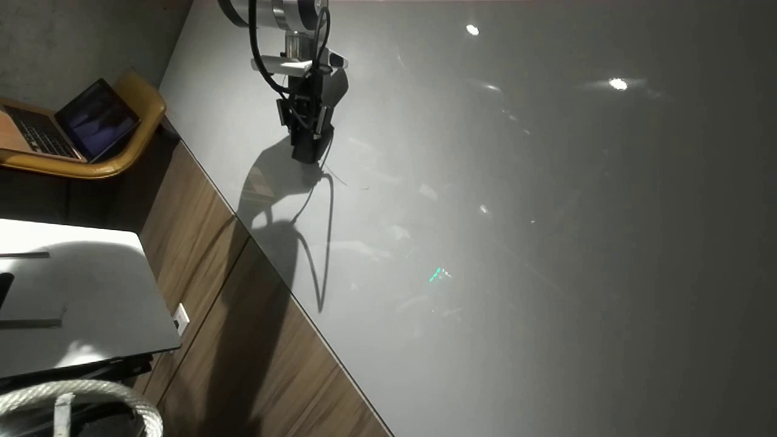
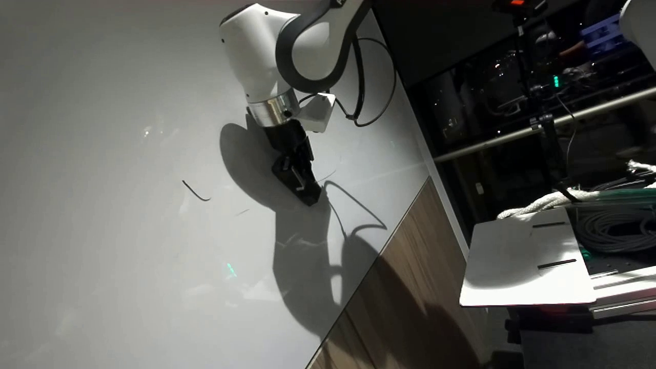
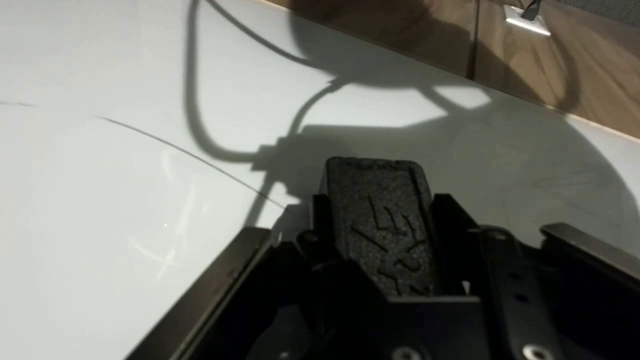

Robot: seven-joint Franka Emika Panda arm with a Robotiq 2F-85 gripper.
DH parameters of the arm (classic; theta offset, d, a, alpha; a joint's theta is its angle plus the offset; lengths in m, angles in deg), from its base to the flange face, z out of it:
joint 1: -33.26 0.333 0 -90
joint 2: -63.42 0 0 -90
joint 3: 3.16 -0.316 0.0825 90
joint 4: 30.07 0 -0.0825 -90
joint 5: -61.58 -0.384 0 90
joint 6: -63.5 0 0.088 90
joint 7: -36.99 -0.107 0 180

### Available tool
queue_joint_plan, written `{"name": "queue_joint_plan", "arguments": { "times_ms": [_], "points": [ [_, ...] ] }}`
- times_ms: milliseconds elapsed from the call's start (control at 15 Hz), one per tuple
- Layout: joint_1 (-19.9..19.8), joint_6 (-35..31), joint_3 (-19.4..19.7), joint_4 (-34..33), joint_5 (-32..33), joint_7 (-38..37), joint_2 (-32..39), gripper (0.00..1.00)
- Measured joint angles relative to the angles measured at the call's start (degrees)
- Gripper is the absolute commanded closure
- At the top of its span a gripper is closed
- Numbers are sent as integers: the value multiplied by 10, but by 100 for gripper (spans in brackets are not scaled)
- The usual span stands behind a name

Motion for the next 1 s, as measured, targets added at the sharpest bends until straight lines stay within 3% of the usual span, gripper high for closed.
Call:
{"name": "queue_joint_plan", "arguments": {
  "times_ms": [667, 1000],
  "points": [
    [125, 111, -23, -206, 1, -5, 114, 71],
    [158, 172, -23, -304, -1, -5, 153, 71]
  ]
}}
